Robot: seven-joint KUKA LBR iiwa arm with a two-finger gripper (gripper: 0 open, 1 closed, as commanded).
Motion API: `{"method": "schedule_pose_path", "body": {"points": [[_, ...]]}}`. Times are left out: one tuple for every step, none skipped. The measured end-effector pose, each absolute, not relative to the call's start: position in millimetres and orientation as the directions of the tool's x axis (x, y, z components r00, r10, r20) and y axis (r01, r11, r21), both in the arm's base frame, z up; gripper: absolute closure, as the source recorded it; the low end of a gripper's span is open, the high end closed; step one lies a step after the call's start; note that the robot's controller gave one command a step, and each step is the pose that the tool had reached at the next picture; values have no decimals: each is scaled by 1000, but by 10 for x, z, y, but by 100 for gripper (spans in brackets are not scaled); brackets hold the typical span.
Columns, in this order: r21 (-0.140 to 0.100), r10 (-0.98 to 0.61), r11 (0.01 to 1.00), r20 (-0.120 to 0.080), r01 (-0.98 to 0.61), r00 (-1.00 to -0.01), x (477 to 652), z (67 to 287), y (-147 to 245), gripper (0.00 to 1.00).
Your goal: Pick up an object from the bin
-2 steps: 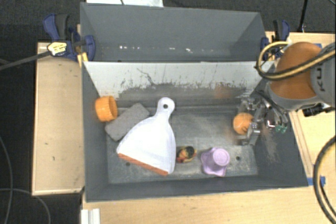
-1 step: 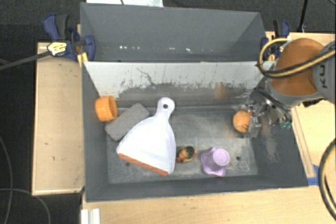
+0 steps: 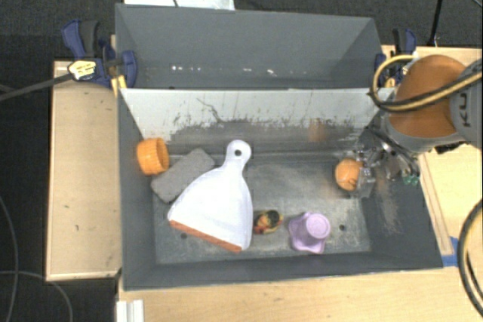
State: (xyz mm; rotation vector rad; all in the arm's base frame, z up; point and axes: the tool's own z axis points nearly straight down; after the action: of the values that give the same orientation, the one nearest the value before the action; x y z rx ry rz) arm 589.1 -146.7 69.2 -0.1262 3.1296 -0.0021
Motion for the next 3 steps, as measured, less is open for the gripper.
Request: {"method": "schedule_pose_path", "body": {"points": [[-1, -81, 997, -6, -81, -997, 5880, 716, -1464, 100], [3, -81, 997, 5, -81, -997, 5855, 914, -1456, 100], [0, -82, 997, -2, -82, -997, 5879, 1154, -1462, 100]]}}
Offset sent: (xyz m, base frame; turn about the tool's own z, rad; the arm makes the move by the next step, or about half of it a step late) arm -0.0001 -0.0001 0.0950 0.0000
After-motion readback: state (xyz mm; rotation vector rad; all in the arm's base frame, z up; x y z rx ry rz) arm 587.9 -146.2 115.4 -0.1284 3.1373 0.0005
